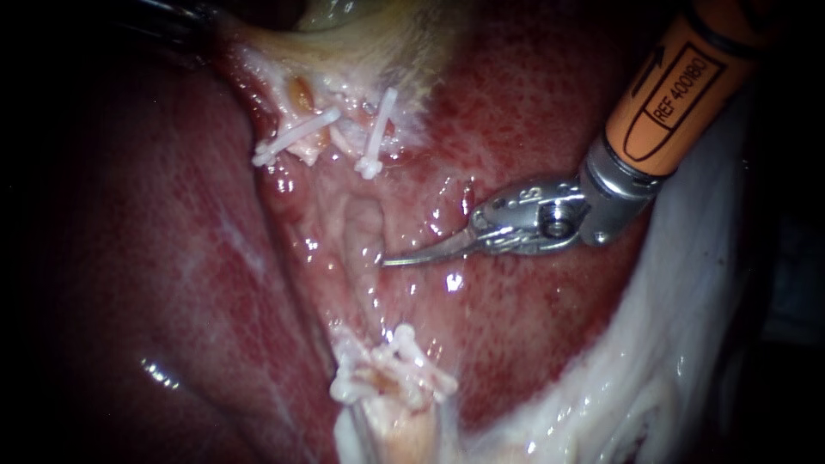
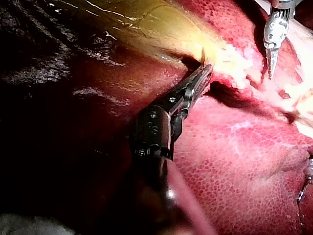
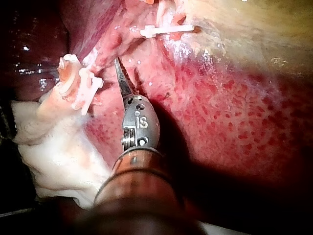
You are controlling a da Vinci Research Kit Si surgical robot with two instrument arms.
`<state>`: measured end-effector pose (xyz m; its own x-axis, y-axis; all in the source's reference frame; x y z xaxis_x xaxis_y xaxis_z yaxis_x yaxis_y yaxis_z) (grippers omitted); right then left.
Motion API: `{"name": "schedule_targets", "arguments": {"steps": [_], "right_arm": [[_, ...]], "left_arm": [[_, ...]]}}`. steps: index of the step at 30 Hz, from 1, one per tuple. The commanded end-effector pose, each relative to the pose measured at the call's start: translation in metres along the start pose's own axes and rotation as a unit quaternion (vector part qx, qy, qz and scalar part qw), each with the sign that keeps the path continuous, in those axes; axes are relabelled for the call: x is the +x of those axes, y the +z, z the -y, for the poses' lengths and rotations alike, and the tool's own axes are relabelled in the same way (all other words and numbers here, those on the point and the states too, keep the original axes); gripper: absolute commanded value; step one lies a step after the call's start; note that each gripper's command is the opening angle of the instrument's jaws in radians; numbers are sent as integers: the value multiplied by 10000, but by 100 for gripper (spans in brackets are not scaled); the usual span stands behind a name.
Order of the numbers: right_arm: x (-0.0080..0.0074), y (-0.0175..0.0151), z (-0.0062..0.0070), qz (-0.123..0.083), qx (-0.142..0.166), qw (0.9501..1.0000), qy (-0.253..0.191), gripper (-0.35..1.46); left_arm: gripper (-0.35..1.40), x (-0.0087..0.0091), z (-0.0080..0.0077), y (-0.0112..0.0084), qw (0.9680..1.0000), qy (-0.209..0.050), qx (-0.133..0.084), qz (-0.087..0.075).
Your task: Go back from the cut right tube
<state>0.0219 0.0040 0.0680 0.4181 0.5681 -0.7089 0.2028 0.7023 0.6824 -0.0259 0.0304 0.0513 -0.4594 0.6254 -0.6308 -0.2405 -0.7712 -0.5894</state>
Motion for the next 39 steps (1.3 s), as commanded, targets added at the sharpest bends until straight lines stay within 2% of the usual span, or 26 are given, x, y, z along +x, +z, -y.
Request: {"name": "schedule_targets", "arguments": {"steps": [1,2,3,5,6,8,10,18,21,22,24,26,29,31,32,36,39], "right_arm": [[0,0,1,0,4,10000,68,-35],[0,1,2,-16,11,10000,93,-35],[1,2,3,-45,18,10000,87,15],[3,4,6,-148,26,9999,76,86],[5,6,7,-286,38,9994,181,114],[6,9,10,-534,14,9979,361,135],[8,13,13,-690,-7,9967,435,140],[7,10,14,-693,-31,9965,466,143],[4,4,18,-722,-310,9958,478,143],[2,0,21,-736,-497,9951,431,143],[-1,-7,27,-723,-847,9938,28,145],[-5,-17,36,-619,-1162,9907,-334,145],[-10,-34,48,-302,-1552,9837,-852,145],[-11,-44,55,12,-1786,9781,-1065,145],[-11,-51,60,240,-1912,9740,-1189,145],[-5,-75,74,924,-2122,9629,-1388,145],[3,-92,81,1248,-2289,9556,-1374,145]], "left_arm": [[-35,0,0,0,10000,-1,2,0],[-35,0,0,0,10000,-2,3,0],[-35,0,0,0,10000,-2,4,0],[-35,0,0,0,10000,-4,7,0],[-35,0,0,0,10000,-4,8,-1],[-35,0,0,0,10000,-5,10,-1],[-35,0,0,1,10000,-5,12,-1],[-35,-1,0,1,10000,-7,18,-1],[-35,-1,0,2,10000,-7,22,-2],[-35,-1,0,2,10000,-7,22,-2],[-35,-1,0,2,10000,-6,24,-2],[-35,-2,0,2,10000,-6,25,-2],[-35,-2,0,3,10000,-6,27,-2],[-35,-2,0,3,10000,-7,28,-2],[-35,-2,0,3,10000,-7,28,-2],[-35,-2,0,4,10000,-7,32,-3],[-35,-2,0,5,10000,-6,51,-6]]}}
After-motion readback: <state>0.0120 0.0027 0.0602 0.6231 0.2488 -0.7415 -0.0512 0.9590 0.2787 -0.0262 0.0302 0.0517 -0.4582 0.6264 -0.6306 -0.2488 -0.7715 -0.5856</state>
